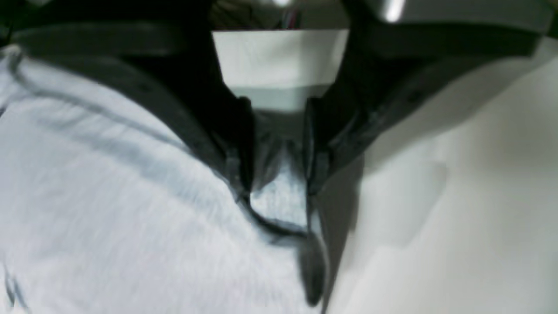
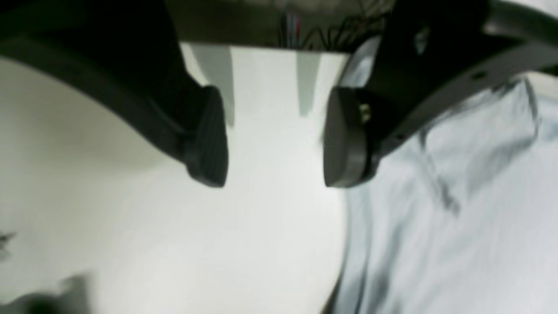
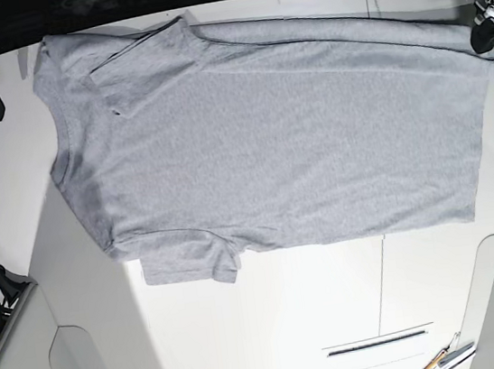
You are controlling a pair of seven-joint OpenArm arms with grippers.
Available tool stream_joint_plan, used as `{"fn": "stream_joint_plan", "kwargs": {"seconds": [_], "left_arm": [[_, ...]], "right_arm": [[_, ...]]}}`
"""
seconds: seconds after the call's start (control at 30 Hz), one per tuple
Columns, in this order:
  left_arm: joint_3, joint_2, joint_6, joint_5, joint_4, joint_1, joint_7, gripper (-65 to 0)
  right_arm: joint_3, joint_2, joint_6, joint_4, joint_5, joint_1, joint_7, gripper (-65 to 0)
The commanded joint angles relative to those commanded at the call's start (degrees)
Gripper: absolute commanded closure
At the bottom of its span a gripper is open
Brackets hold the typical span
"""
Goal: Fold the T-shirt properly
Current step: 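Lay the folded edge down and open both grippers, then move both grippers to the shirt's hem edge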
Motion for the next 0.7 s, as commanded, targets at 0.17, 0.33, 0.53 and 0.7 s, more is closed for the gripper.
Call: {"fn": "stream_joint_plan", "kwargs": {"seconds": [0.17,0.33,0.53,0.7], "left_arm": [[-0.3,0.0,0.0,-1.0,0.0,0.0,0.0,-35.7],[-1.3,0.0,0.0,-0.3,0.0,-0.2,-0.2,-35.7],[-6.4,-0.3,0.0,-0.3,1.5,-0.5,-2.2,-35.7],[-6.6,-0.9,0.0,0.3,1.6,-2.2,-2.2,-35.7]], "right_arm": [[0.2,0.3,0.00,0.0,0.0,5.0,0.3,-34.3],[-1.7,0.3,0.00,0.0,0.0,9.3,1.7,-34.3],[-10.8,0.3,-0.22,-0.1,-6.4,14.7,8.2,-34.3],[-21.3,0.2,-3.87,-0.9,-12.5,20.0,13.4,-34.3]]}}
